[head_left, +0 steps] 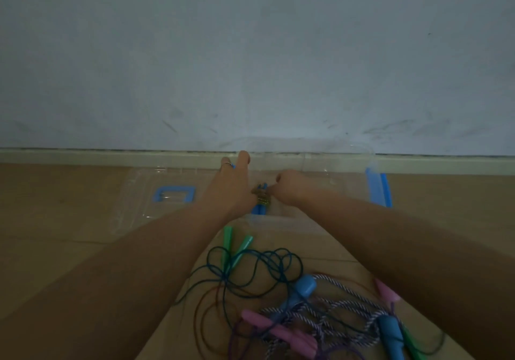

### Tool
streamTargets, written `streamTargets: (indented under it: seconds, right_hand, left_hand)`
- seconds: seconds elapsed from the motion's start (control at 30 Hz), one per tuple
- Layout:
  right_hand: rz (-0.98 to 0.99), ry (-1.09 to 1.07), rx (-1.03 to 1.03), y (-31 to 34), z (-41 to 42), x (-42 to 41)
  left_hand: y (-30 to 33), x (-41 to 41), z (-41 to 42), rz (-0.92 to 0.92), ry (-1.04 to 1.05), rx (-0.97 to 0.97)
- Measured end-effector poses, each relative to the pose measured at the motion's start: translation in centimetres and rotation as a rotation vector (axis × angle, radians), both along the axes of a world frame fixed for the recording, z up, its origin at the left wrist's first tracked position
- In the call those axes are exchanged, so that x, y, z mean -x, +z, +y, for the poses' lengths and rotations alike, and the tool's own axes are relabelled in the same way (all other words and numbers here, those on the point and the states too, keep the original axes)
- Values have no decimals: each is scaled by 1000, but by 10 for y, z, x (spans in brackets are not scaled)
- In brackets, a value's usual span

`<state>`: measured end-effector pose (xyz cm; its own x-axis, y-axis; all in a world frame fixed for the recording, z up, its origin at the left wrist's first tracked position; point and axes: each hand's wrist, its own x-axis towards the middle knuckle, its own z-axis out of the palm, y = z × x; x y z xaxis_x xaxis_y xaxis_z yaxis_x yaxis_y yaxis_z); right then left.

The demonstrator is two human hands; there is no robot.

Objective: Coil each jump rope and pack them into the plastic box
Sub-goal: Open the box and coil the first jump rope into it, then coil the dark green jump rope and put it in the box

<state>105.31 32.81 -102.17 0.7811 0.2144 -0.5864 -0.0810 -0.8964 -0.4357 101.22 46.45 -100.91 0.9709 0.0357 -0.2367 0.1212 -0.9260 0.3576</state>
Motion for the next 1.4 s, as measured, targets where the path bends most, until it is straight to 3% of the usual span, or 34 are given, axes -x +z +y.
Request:
streamTargets:
  seconds: [0.17,0.27,0.37,0.47,0.57,0.67,1.0,1.13,1.3,1.4]
  right_hand:
    - [-312,-1,-93,39,-8,27]
    - [-495,131,-96,59,-8,51]
    - [-547,334,-78,74,-8,89]
    - [-440,525,18,71,-8,122]
    - [-140,714,208,62,-16,148]
    - [-36,838,316,50,-22,162]
    - [-128,1153,453,-3,-1,144]
    - [-116,1134,425,-20,14,141]
    - [34,1144,579,-27,24,141]
    - [25,1135,582,-14,20,141]
  left_hand:
    - [33,26,-1,5,-58,-124]
    - [50,50,1,-29,-129,-180]
    - [67,78,2,2,-219,-178]
    - [78,104,6,162,-293,-195]
    - [75,122,17,384,-389,-324]
    - [73,134,28,542,-425,-459]
    - [59,122,24,564,-432,-459]
    - [52,112,10,555,-474,-445]
    - [48,109,1,537,-537,-439]
    - [53,110,1,528,-519,-418]
